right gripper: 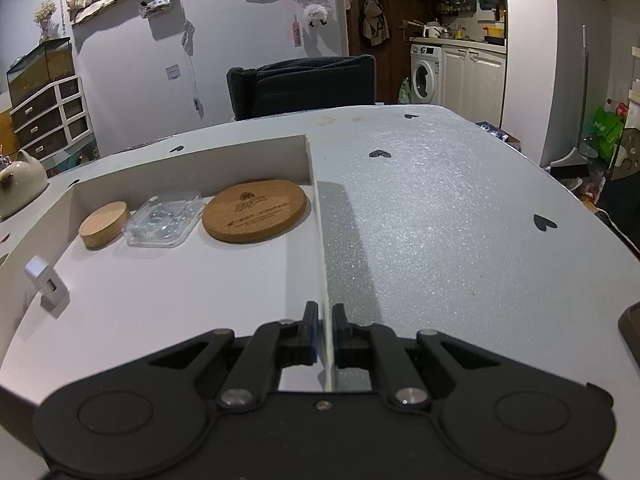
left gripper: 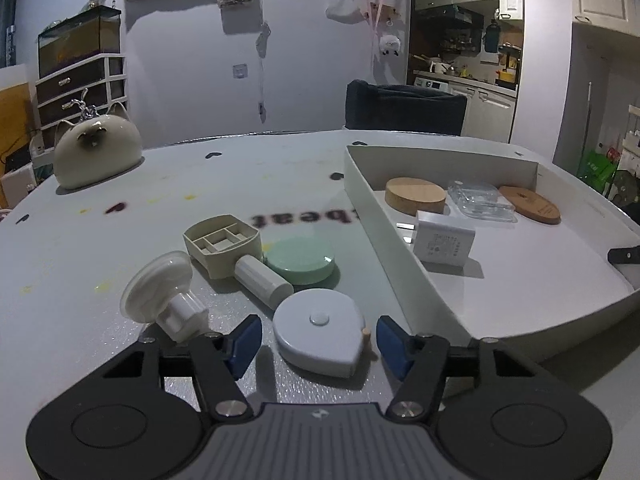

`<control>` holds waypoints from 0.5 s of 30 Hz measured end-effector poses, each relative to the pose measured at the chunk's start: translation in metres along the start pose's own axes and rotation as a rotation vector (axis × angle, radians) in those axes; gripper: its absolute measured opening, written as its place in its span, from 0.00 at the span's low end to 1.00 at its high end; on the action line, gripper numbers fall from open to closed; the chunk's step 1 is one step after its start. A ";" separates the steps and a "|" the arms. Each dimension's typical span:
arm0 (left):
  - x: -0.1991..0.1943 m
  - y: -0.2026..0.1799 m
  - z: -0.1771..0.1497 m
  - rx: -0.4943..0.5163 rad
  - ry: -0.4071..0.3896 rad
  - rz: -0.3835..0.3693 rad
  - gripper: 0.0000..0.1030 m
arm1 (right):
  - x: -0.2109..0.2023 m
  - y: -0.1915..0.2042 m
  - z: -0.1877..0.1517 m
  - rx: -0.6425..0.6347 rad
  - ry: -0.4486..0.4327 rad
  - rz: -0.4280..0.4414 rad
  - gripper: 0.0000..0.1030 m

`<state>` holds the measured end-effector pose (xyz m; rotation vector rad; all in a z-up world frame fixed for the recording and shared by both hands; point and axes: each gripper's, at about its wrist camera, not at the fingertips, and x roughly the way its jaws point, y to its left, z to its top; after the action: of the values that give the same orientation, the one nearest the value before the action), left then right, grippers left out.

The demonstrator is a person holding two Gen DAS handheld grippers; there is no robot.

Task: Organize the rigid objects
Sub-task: 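Close the left gripper on the white tape measure and lift it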

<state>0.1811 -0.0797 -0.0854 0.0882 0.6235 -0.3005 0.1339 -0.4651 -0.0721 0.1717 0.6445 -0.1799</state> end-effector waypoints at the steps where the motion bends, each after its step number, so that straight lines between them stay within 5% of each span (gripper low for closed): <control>1: 0.001 0.001 0.000 -0.003 0.000 -0.009 0.61 | 0.000 0.000 0.000 -0.001 0.000 0.000 0.07; 11: -0.001 0.003 -0.006 -0.029 -0.011 0.003 0.53 | 0.000 -0.001 0.000 0.003 -0.002 0.005 0.07; 15: -0.015 0.012 -0.008 -0.088 -0.084 0.034 0.53 | 0.000 -0.001 -0.001 0.005 -0.001 0.008 0.07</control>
<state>0.1689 -0.0632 -0.0834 0.0020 0.5505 -0.2423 0.1331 -0.4655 -0.0724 0.1788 0.6419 -0.1741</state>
